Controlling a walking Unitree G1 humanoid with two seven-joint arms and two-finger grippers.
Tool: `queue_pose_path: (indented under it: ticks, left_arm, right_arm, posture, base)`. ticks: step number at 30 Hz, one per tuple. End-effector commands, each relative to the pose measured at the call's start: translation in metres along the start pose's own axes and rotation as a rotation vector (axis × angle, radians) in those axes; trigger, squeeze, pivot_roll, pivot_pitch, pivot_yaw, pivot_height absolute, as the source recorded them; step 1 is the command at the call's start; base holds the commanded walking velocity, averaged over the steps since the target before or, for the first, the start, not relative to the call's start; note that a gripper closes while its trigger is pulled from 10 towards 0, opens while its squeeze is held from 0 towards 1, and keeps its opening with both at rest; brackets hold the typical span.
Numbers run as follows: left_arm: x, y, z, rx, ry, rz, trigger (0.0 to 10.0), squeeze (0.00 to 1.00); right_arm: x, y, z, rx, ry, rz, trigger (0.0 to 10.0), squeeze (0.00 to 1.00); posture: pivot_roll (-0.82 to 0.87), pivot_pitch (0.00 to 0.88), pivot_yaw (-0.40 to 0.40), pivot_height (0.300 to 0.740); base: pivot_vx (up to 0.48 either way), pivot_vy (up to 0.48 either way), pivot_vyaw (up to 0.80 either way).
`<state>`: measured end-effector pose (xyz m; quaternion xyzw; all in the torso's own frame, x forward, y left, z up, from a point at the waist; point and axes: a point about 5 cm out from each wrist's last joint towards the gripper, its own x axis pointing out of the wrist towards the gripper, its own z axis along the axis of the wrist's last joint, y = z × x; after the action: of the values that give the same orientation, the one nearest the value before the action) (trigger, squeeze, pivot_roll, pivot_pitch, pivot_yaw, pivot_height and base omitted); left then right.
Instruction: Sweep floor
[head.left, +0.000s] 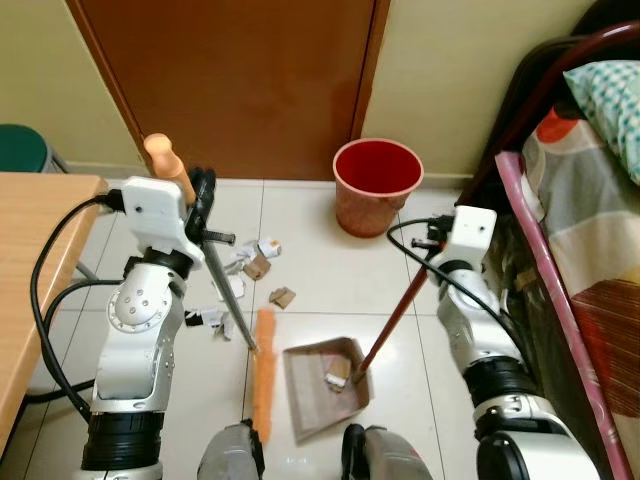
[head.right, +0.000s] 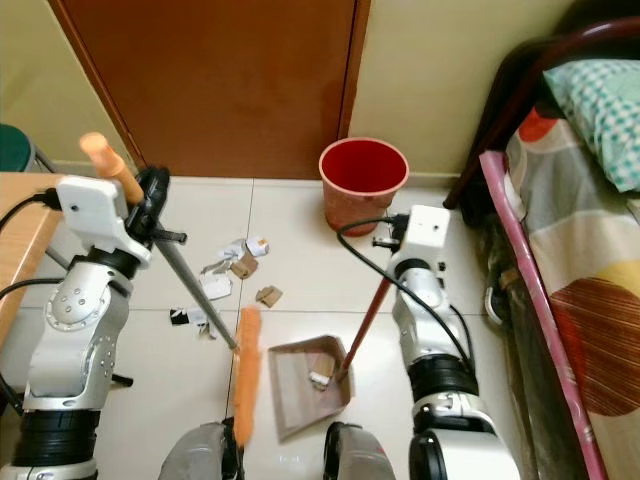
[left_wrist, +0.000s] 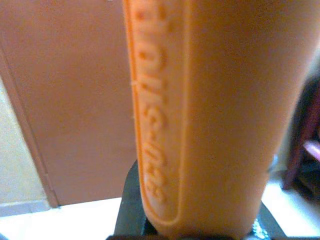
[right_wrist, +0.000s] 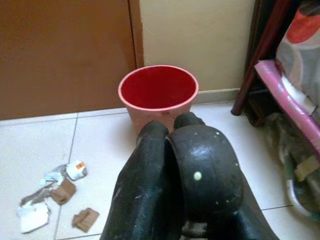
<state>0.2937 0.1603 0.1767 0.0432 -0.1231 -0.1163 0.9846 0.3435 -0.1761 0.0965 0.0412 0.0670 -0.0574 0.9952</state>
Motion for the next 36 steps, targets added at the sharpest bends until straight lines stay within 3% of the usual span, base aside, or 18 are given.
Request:
queue_pose_path:
  ticks: [1, 2, 4, 7, 10, 13, 18, 19, 21, 23, 25, 30, 36]
  left_arm:
    - [0.002, -0.008, 0.018, 0.052, -0.107, -0.051, 10.0, 0.00]
    - [0.004, -0.008, 0.015, 0.039, -0.098, -0.047, 10.0, 0.00]
    - [0.008, -0.006, 0.005, 0.125, -0.087, -0.095, 10.0, 0.00]
    - [0.008, -0.005, -0.007, 0.098, -0.036, -0.083, 10.0, 0.00]
    - [0.000, -0.014, -0.015, 0.143, -0.022, -0.164, 10.0, 0.00]
    - [-0.009, -0.013, -0.024, 0.165, 0.013, -0.201, 10.0, 0.00]
    - [-0.035, 0.002, -0.041, 0.234, 0.109, -0.137, 10.0, 0.00]
    - [-0.043, 0.007, -0.045, 0.224, 0.154, -0.086, 10.0, 0.00]
    - [-0.043, 0.007, -0.045, 0.224, 0.154, -0.086, 10.0, 0.00]
    - [-0.060, 0.009, -0.045, 0.186, 0.201, 0.008, 10.0, 0.00]
    - [-0.069, 0.006, -0.045, 0.167, 0.233, 0.051, 10.0, 0.00]
    - [-0.082, -0.009, -0.046, 0.021, 0.288, 0.122, 10.0, 0.00]
    - [-0.069, -0.013, -0.041, 0.030, 0.225, 0.119, 10.0, 0.00]
  right_arm:
    - [-0.001, -0.009, 0.003, -0.001, -0.002, -0.018, 10.0, 0.00]
    - [-0.002, -0.011, 0.002, -0.009, -0.001, -0.020, 10.0, 0.00]
    - [-0.004, -0.016, 0.000, -0.021, 0.013, -0.028, 10.0, 0.00]
    - [-0.006, -0.014, -0.004, -0.021, 0.030, -0.030, 10.0, 0.00]
    - [-0.007, -0.009, -0.004, -0.017, 0.032, -0.021, 10.0, 0.00]
    - [-0.009, 0.000, -0.007, -0.013, 0.036, -0.002, 10.0, 0.00]
    - [-0.012, 0.009, -0.015, 0.005, 0.052, 0.015, 10.0, 0.00]
    - [-0.013, 0.009, -0.017, 0.002, 0.058, 0.019, 10.0, 0.00]
    - [-0.013, 0.009, -0.017, 0.002, 0.058, 0.019, 10.0, 0.00]
    - [-0.014, 0.003, -0.020, 0.004, 0.068, 0.006, 10.0, 0.00]
    - [-0.015, -0.003, -0.022, 0.006, 0.077, -0.008, 10.0, 0.00]
    - [-0.015, -0.013, -0.022, -0.006, 0.086, -0.031, 10.0, 0.00]
    - [-0.019, -0.015, -0.025, -0.007, 0.097, -0.038, 10.0, 0.00]
  posture:
    - [0.03, 0.121, -0.084, 0.740]
    - [0.03, 0.119, -0.090, 0.740]
    - [0.03, 0.110, -0.095, 0.740]
    - [0.03, 0.098, -0.094, 0.740]
    - [0.04, 0.085, -0.089, 0.740]
    - [0.05, 0.073, -0.077, 0.740]
    - [0.10, 0.037, -0.054, 0.740]
    - [0.12, 0.026, -0.047, 0.740]
    - [0.12, 0.026, -0.047, 0.740]
    - [0.13, 0.015, -0.031, 0.740]
    - [0.12, 0.009, -0.025, 0.740]
    - [0.11, 0.008, -0.024, 0.740]
    - [0.08, 0.027, -0.052, 0.740]
  base:
    - [0.000, 0.000, 0.00]
    - [0.000, 0.000, 0.00]
    - [0.000, 0.000, 0.00]
    - [0.000, 0.000, 0.00]
    - [0.000, 0.000, 0.00]
    - [0.000, 0.000, 0.00]
    - [0.000, 0.000, 0.00]
    - [0.000, 0.000, 0.00]
    - [0.000, 0.000, 0.00]
    - [0.000, 0.000, 0.00]
    - [0.000, 0.000, 0.00]
    - [0.000, 0.000, 0.00]
    - [0.000, 0.000, 0.00]
